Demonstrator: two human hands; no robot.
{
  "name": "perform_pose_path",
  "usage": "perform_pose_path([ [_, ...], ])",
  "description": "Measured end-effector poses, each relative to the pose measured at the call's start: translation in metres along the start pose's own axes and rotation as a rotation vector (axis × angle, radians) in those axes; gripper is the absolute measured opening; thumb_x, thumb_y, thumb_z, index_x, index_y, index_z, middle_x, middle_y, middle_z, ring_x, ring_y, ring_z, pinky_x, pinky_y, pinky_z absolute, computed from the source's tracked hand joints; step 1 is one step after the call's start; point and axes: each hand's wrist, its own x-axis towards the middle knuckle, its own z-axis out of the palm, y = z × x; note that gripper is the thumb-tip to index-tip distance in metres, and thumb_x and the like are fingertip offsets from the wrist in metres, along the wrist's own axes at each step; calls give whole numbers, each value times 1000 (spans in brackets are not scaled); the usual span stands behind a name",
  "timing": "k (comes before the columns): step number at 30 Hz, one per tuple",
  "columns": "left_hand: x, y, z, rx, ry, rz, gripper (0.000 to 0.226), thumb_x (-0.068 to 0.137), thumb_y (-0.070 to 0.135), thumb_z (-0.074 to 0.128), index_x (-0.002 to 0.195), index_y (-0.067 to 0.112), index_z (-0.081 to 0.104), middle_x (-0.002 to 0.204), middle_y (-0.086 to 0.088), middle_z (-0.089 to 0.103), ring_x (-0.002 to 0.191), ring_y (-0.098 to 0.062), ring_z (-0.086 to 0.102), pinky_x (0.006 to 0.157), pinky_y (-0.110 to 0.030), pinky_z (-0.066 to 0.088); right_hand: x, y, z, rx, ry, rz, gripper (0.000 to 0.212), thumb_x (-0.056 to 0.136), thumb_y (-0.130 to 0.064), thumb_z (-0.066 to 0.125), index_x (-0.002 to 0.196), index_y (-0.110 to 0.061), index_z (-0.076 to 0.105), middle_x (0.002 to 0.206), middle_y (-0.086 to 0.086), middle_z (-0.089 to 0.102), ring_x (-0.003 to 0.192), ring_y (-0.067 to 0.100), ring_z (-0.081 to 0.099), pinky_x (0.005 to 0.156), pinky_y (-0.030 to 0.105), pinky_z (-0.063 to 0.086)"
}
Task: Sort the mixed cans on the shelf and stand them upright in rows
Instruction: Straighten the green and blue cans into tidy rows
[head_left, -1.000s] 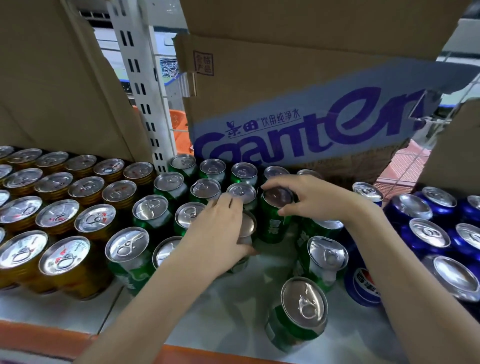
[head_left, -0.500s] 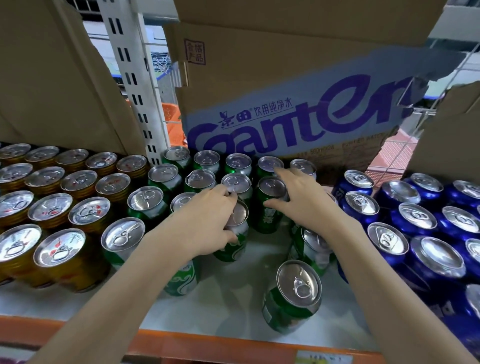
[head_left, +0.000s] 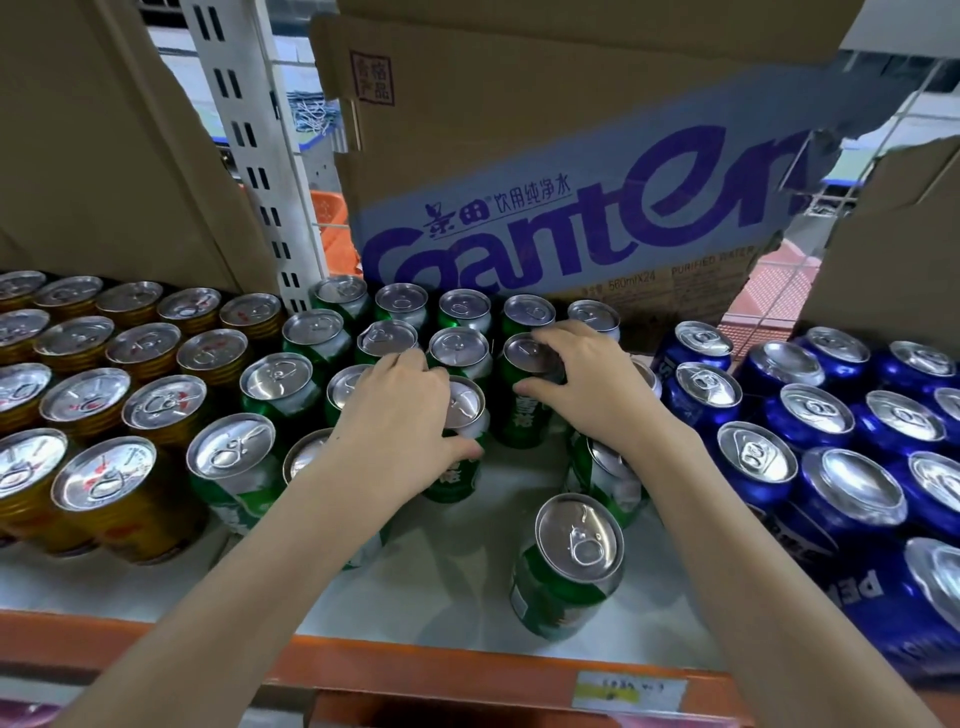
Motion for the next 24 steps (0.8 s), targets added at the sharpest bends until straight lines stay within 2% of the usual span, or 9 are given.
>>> perform_pose_path([
  [6,-2,1,6,-29,39,5,68,79,59,60,127,13,47,121,-4,46,117,-21,41,95,-28,34,-1,2,0,6,2,0,51,81,-32,69,125,-11,55,125,6,53,111,22,50,89,29,39],
  [11,-7,0,13,-42,91,12,76,83,56,56,140,11,34,130,-4,42,124,-20,37,102,-27,29,-4,2,-6,49,7,13,60,85,-41,63,136,-15,44,131,5,52,117,20,49,89,20,33],
  [14,-9,-3,12,-106,97,20,86,82,57,58,146,13,22,136,-4,39,128,-20,33,105,-27,26,-8,5,-28,32,73,18,53,89,-35,58,137,-15,43,131,5,53,118,19,50,92,21,33],
  [16,-12,-2,5,-194,103,38,94,80,58,60,149,17,10,141,-3,34,132,-21,27,107,-28,22,-13,12,-47,-15,78,57,47,90,-28,59,133,-14,49,125,7,58,111,21,54,92,23,36],
  [18,-16,1,-1,-279,188,70,88,81,56,59,148,21,15,144,1,31,133,-18,23,106,-24,19,-18,22,-62,-64,42,102,40,88,-26,61,125,-14,56,115,7,63,98,20,57,89,28,42],
  [20,-21,9,-3,-360,244,129,74,84,53,57,145,23,28,139,6,36,130,-12,27,102,-18,18,-22,31,-67,-118,-31,143,41,85,-31,64,122,-14,57,109,6,64,92,19,55,83,28,41],
  [24,-35,36,-1,-507,167,270,60,85,55,53,136,24,43,126,8,48,118,-8,41,97,-18,30,-22,37,-52,-263,-184,167,64,78,-54,62,130,-18,51,116,9,60,105,25,54,85,32,41],
])
